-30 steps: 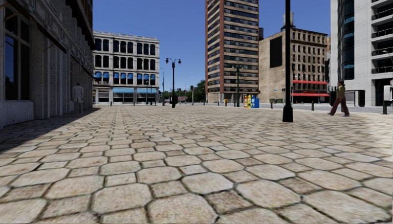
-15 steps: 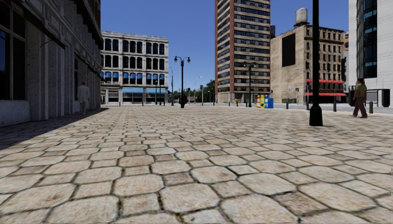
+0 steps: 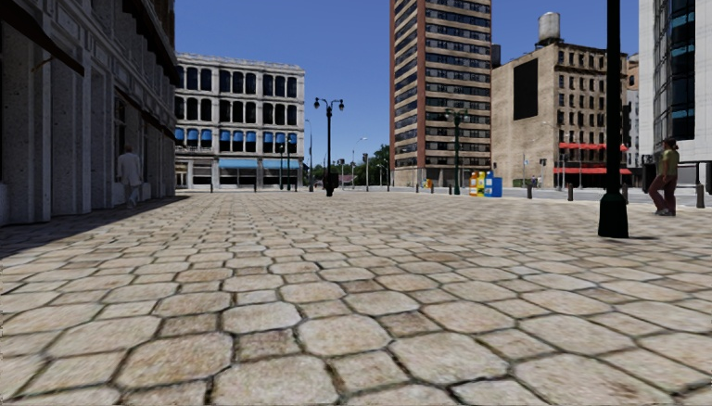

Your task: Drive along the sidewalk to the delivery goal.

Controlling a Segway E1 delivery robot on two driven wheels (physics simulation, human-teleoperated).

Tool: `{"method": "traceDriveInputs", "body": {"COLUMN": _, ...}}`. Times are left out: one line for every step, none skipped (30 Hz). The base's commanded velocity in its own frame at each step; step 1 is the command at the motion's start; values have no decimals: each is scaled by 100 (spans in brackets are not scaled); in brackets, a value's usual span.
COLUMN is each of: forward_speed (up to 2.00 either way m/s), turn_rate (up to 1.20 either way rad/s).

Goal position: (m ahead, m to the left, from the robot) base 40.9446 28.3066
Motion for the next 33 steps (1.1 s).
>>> {"method": "traceDriveInputs", "body": {"forward_speed": 200, "turn_rate": 23}}
{"method": "traceDriveInputs", "body": {"forward_speed": 200, "turn_rate": 38}}
{"method": "traceDriveInputs", "body": {"forward_speed": 200, "turn_rate": 38}}
{"method": "traceDriveInputs", "body": {"forward_speed": 200, "turn_rate": 41}}
{"method": "traceDriveInputs", "body": {"forward_speed": 200, "turn_rate": 42}}
{"method": "traceDriveInputs", "body": {"forward_speed": 200, "turn_rate": 42}}
{"method": "traceDriveInputs", "body": {"forward_speed": 200, "turn_rate": 42}}
{"method": "traceDriveInputs", "body": {"forward_speed": 200, "turn_rate": 42}}
{"method": "traceDriveInputs", "body": {"forward_speed": 200, "turn_rate": 29}}
{"method": "traceDriveInputs", "body": {"forward_speed": 200, "turn_rate": 12}}
{"method": "traceDriveInputs", "body": {"forward_speed": 200, "turn_rate": 12}}
{"method": "traceDriveInputs", "body": {"forward_speed": 200, "turn_rate": 3}}
{"method": "traceDriveInputs", "body": {"forward_speed": 200, "turn_rate": 0}}
{"method": "traceDriveInputs", "body": {"forward_speed": 200, "turn_rate": 0}}
{"method": "traceDriveInputs", "body": {"forward_speed": 200, "turn_rate": 0}}
{"method": "traceDriveInputs", "body": {"forward_speed": 200, "turn_rate": 0}}
{"method": "traceDriveInputs", "body": {"forward_speed": 200, "turn_rate": 0}}
{"method": "traceDriveInputs", "body": {"forward_speed": 200, "turn_rate": 0}}
{"method": "traceDriveInputs", "body": {"forward_speed": 200, "turn_rate": 0}}
{"method": "traceDriveInputs", "body": {"forward_speed": 200, "turn_rate": 0}}
{"method": "traceDriveInputs", "body": {"forward_speed": 200, "turn_rate": 0}}
{"method": "traceDriveInputs", "body": {"forward_speed": 200, "turn_rate": 0}}
{"method": "traceDriveInputs", "body": {"forward_speed": 200, "turn_rate": 0}}
{"method": "traceDriveInputs", "body": {"forward_speed": 200, "turn_rate": 0}}
{"method": "traceDriveInputs", "body": {"forward_speed": 200, "turn_rate": 0}}
{"method": "traceDriveInputs", "body": {"forward_speed": 200, "turn_rate": 0}}
{"method": "traceDriveInputs", "body": {"forward_speed": 200, "turn_rate": 0}}
{"method": "traceDriveInputs", "body": {"forward_speed": 200, "turn_rate": 0}}
{"method": "traceDriveInputs", "body": {"forward_speed": 200, "turn_rate": 0}}
{"method": "traceDriveInputs", "body": {"forward_speed": 200, "turn_rate": 0}}
{"method": "traceDriveInputs", "body": {"forward_speed": 200, "turn_rate": 0}}
{"method": "traceDriveInputs", "body": {"forward_speed": 200, "turn_rate": 0}}
{"method": "traceDriveInputs", "body": {"forward_speed": 200, "turn_rate": 0}}
